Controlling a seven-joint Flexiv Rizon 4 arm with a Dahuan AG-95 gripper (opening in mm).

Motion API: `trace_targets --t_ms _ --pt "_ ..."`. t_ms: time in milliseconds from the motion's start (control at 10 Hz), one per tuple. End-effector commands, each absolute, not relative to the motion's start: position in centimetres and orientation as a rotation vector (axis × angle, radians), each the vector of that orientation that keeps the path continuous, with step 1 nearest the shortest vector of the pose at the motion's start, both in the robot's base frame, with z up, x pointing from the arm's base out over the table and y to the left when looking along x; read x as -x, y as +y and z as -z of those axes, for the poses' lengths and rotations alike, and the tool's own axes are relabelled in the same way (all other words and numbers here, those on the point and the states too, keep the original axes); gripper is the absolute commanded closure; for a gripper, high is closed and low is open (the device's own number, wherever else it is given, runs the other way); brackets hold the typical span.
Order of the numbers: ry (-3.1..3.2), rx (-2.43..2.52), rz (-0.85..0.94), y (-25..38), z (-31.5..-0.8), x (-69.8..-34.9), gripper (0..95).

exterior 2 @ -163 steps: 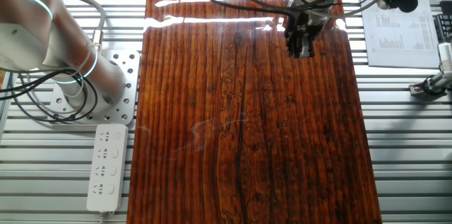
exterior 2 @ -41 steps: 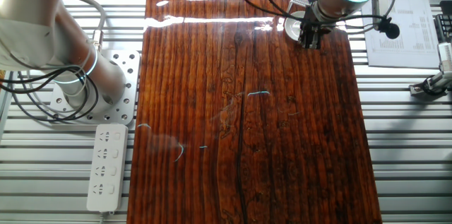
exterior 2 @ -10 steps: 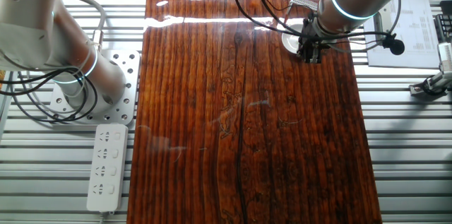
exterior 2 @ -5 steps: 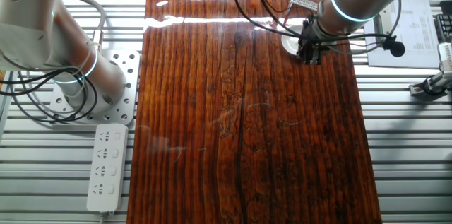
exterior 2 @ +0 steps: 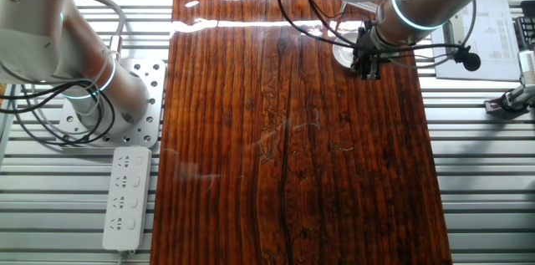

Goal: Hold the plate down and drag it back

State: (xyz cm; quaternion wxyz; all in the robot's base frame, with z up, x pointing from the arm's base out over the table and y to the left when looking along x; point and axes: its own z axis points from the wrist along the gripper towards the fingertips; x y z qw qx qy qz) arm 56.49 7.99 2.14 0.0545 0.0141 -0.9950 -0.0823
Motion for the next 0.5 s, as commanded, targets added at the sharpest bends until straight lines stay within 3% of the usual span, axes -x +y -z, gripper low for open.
trace_targets --t_ms 100,500 --pt "-3.022 -0.044 0.253 7.88 -2.06 -56.49 95.0" --pt "-3.022 -0.049 0.258 7.73 -2.09 -56.47 95.0"
